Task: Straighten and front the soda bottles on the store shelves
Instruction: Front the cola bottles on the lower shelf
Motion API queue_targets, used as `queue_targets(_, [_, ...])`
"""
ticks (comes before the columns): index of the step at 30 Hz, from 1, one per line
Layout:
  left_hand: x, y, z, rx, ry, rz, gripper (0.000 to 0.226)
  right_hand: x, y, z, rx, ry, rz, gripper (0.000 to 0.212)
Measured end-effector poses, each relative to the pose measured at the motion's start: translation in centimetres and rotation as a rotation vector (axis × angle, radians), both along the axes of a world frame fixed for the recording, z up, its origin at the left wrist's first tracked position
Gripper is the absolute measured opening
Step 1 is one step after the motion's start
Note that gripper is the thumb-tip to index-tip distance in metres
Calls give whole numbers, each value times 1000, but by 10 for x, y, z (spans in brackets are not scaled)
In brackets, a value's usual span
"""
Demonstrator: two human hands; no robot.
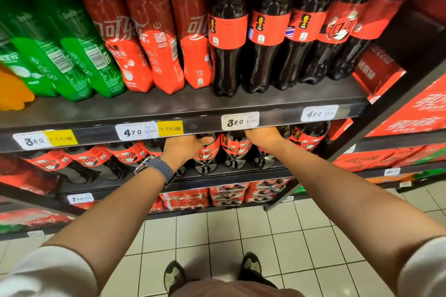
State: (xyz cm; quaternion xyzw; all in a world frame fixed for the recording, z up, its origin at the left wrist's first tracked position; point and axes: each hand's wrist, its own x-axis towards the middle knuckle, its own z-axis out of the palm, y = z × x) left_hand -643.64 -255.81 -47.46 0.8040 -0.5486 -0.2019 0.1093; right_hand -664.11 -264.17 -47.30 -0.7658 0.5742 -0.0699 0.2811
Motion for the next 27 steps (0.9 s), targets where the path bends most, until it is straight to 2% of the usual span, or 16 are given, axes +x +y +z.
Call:
queue_targets(3, [0,0,0,-1,-13,-4,55,2,1,2,-101,-71,43,13])
queue_targets(8, [0,-2,-2,35,41,22,59,1,5,9,-129,21,75,20])
queue_targets(12, [0,-2,-3,-32,16,1,54,1,9,14,-227,99,129,18])
queue_targets(19, [0,-1,-4,-45,-5,2,53,-2,12,20,-175,63,111,26])
queue_targets(22, [1,1,-3,-51,6,-11,52,1,10,16,-215,142,150,25])
queue_targets(25, [0,9,-2,-140,33,-63,55,-2,10,8,-156,196,162,22])
queue_targets(27, [5,26,-3,-248,5,-80,54,-5,16,2,-222,100,122,25])
